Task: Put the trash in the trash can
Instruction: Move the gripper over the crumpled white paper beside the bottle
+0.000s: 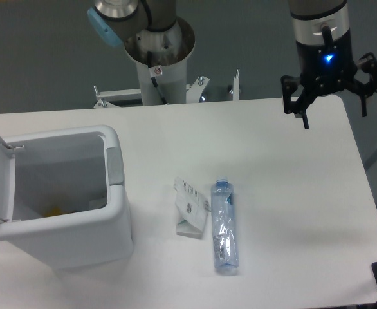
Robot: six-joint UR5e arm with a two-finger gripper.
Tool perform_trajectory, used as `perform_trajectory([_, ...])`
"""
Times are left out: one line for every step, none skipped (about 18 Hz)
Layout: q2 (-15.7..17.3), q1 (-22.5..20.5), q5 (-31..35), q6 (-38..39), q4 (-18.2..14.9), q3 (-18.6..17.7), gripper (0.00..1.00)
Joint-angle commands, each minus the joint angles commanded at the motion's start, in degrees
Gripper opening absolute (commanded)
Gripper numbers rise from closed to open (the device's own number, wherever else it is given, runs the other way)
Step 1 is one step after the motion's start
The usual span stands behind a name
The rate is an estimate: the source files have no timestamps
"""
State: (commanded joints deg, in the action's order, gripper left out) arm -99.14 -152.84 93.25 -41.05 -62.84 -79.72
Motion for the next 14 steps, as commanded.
perform_trajectory([0.1,0.0,0.0,0.0,0.0,-0.1,1.00])
perform_trajectory([0.1,0.2,0.2,0.1,0.4,-1.2,1.00])
perform_trajectory([0.2,0.2,0.2,0.6,0.4,-1.3,1.00])
perform_trajectory([0.2,0.2,0.2,0.8,0.5,-1.7,1.00])
perform_trajectory([0.3,0.3,0.9,1.7,0.9,-2.5,1.00])
perform_trajectory([0.2,0.6,1.1,3.1,0.9,-2.8,1.00])
perform_trajectory([0.1,1.1,1.1,4.8,0.9,-3.3,1.00])
perform_trajectory([-0.2,1.8,1.1,6.7,1.2,-3.9,1.00])
perform_trajectory([-0.6,3.1,1.1,9.4,3.1,-4.6,1.00])
perform_trajectory([-0.9,4.1,1.0,10.7,4.6,-5.6,1.00])
perform_trajectory([-0.8,5.3,1.1,11.9,8.0,-8.1,1.00])
perform_trajectory([-0.8,5.7,1.0,12.2,10.3,-9.8,1.00])
perform_trajectory([-0.7,6.6,1.0,12.3,12.3,-11.7,1.00])
perform_trajectory([-0.7,7.8,1.0,12.3,13.4,-13.3,1.00])
